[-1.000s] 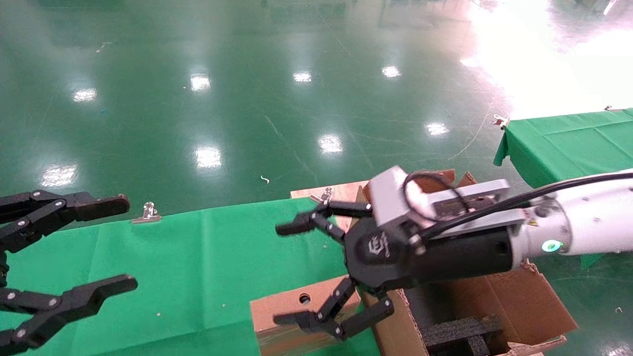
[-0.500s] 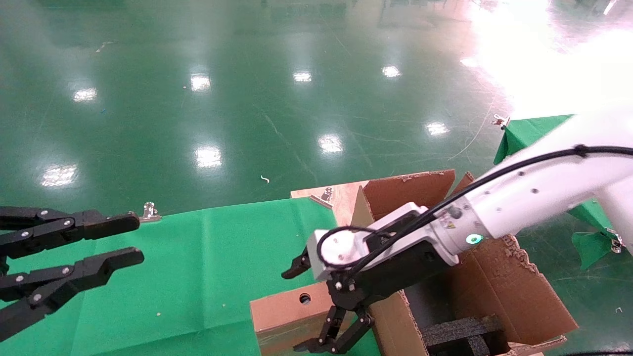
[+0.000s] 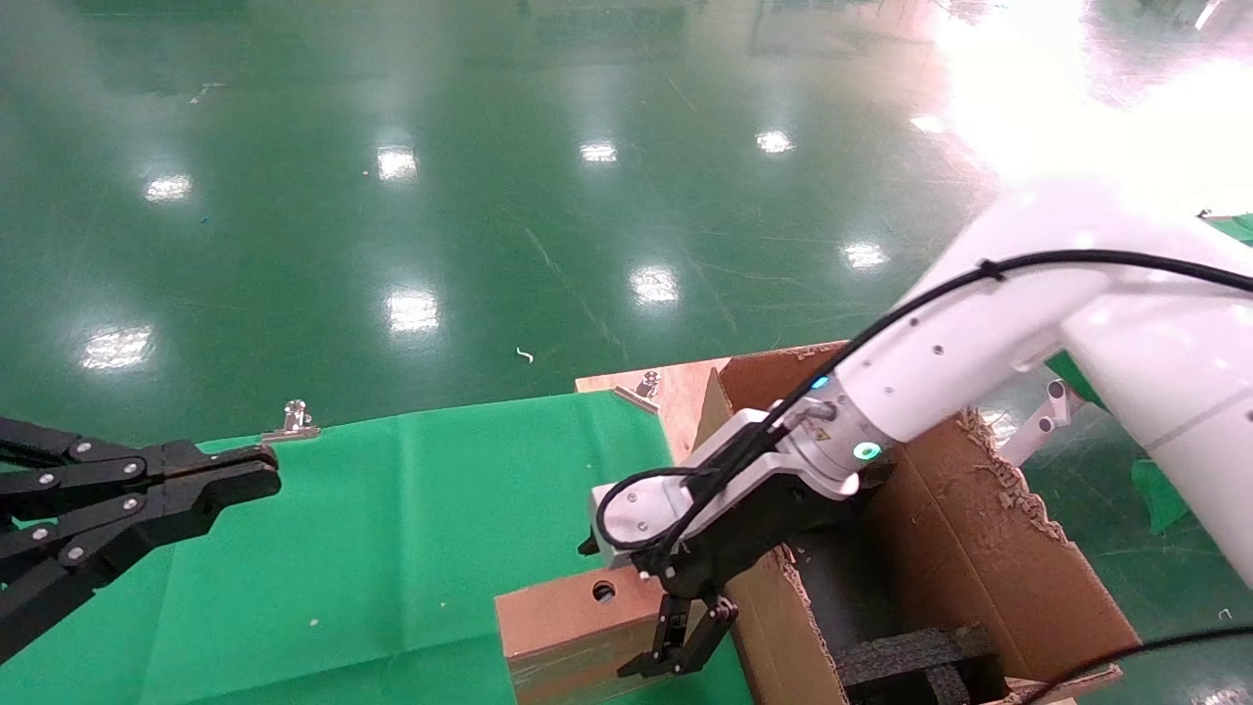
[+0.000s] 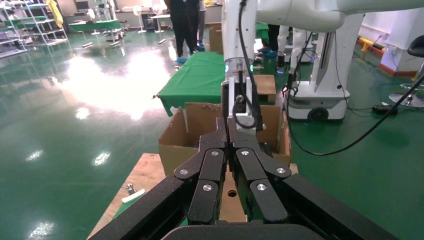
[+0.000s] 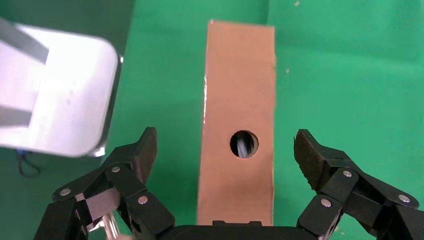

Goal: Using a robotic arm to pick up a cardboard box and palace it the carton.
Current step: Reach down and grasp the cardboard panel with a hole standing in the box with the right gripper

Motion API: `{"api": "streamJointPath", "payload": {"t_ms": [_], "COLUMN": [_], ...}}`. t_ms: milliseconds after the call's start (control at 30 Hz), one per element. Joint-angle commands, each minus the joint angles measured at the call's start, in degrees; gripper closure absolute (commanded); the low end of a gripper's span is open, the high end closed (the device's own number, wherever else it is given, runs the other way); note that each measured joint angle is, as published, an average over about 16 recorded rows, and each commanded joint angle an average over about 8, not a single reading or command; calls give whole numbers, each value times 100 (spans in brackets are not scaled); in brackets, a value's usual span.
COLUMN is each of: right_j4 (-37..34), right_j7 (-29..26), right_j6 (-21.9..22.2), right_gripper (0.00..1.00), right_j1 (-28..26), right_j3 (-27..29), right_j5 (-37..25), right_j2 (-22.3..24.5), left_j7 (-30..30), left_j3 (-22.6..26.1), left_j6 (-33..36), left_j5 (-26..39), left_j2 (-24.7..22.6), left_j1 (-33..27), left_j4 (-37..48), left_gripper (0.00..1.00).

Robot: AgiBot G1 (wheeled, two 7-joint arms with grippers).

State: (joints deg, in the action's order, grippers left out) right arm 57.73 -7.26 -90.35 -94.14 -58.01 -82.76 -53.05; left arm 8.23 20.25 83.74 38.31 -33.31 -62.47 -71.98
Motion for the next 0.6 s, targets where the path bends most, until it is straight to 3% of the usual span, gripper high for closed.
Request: {"api": "streamJointPath", "payload": {"t_ms": [33,100,300,367,533,600], "right_j4": [-138,-221,-371,-402,-541,-573], "right_j7": [110,186,378,422,463,465], "right_j6": [6,1,-9,-9,3,6], "right_gripper": [0,0,3,21,84,98], "right_j1": [-109,-185,-356,-384,-402,-403], "right_j3": [-135,-258,-624,-701,-794,-803], "right_j5": [-94,-140,-181,-153,0,28], "right_j2": [-117,-205,-397,-430,-473,-478], "left_j7": [0,0,0,0,0,0], "left_j3": [0,0,0,0,0,0], "left_j6": [0,0,0,0,-1,-2], "left_j5": [0,0,0,0,0,-1], "left_j2": [0,0,0,0,0,0], "left_j1": [0,0,0,0,1,1], "left_j4": [0,0,0,0,1,2], "left_gripper": [100,96,21,0,0,0]}}
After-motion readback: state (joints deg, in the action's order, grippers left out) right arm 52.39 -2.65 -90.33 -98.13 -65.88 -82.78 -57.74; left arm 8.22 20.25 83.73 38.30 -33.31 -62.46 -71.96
